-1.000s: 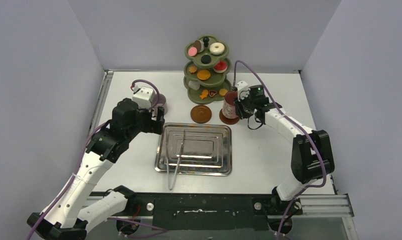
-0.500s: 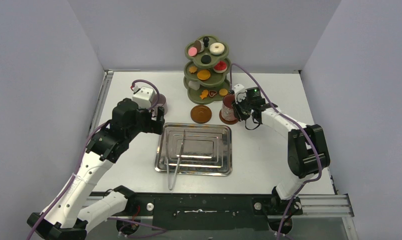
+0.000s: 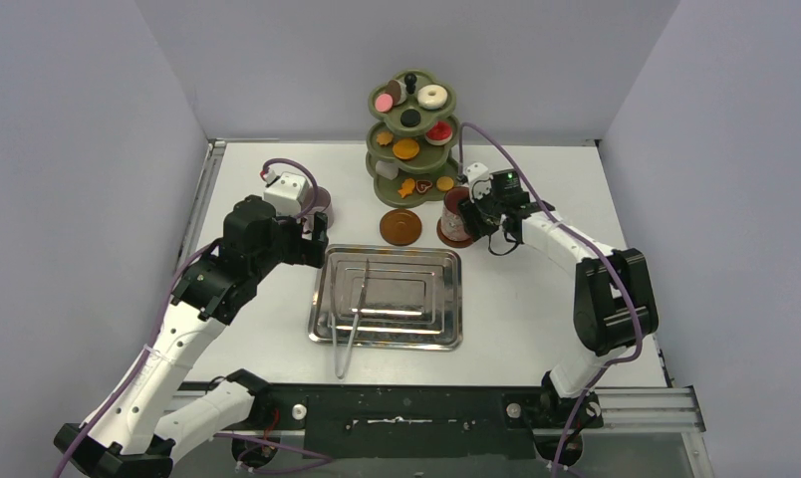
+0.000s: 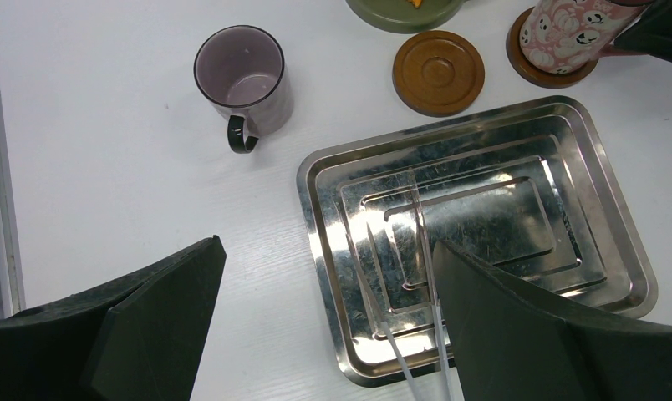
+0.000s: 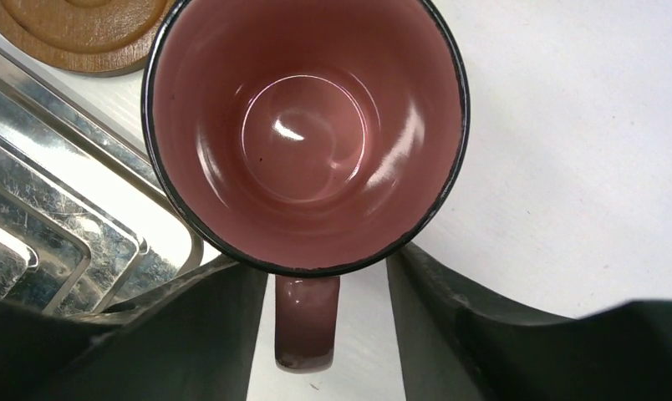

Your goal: Serve the afternoon tea

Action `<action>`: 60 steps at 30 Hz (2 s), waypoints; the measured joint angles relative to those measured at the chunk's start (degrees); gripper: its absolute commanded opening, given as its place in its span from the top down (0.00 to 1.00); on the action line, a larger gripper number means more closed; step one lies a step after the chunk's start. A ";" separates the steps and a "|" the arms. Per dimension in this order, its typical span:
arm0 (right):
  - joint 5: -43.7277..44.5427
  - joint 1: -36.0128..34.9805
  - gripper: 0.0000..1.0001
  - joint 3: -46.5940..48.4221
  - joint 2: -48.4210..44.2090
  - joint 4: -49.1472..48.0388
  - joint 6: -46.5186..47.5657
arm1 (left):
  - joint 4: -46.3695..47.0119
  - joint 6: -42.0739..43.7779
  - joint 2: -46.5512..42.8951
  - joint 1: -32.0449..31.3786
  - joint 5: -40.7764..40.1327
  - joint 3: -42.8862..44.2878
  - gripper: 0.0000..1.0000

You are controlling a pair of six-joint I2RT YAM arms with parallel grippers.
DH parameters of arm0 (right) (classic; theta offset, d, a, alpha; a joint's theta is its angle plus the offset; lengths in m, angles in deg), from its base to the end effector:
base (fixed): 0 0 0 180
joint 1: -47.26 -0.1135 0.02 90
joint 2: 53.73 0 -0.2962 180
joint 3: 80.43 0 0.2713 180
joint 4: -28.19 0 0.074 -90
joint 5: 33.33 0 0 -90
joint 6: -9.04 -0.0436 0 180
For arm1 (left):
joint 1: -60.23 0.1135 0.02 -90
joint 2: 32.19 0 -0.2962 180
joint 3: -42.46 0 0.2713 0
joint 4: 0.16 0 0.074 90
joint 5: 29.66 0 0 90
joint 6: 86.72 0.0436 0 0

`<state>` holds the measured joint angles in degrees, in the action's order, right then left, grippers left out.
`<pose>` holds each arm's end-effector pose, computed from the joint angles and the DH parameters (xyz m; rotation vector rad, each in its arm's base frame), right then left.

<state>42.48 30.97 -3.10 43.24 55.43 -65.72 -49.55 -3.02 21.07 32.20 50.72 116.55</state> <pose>0.3722 0.1199 0.2315 -0.7577 2.2540 0.3042 0.1792 -0.0871 0.3914 0.2878 2.0473 -0.1961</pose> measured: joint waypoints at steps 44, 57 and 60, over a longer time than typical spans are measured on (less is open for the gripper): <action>-2.12 -4.07 0.00 -12.96 -46.77 11.63 -27.80 | 9.25 -2.99 36.74 20.63 11.30 3.28 0.47; -1.29 -4.09 0.00 -12.96 -50.18 10.43 -27.96 | 18.67 1.14 50.99 20.63 11.08 7.89 0.64; -1.29 -4.24 0.00 -13.00 -50.38 10.43 -27.96 | 19.65 2.49 52.22 20.63 10.93 8.39 0.67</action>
<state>41.19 26.73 -16.11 -7.14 65.85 -93.67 -29.90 -0.53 73.28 52.83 61.64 124.95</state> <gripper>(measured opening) 0.999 0.364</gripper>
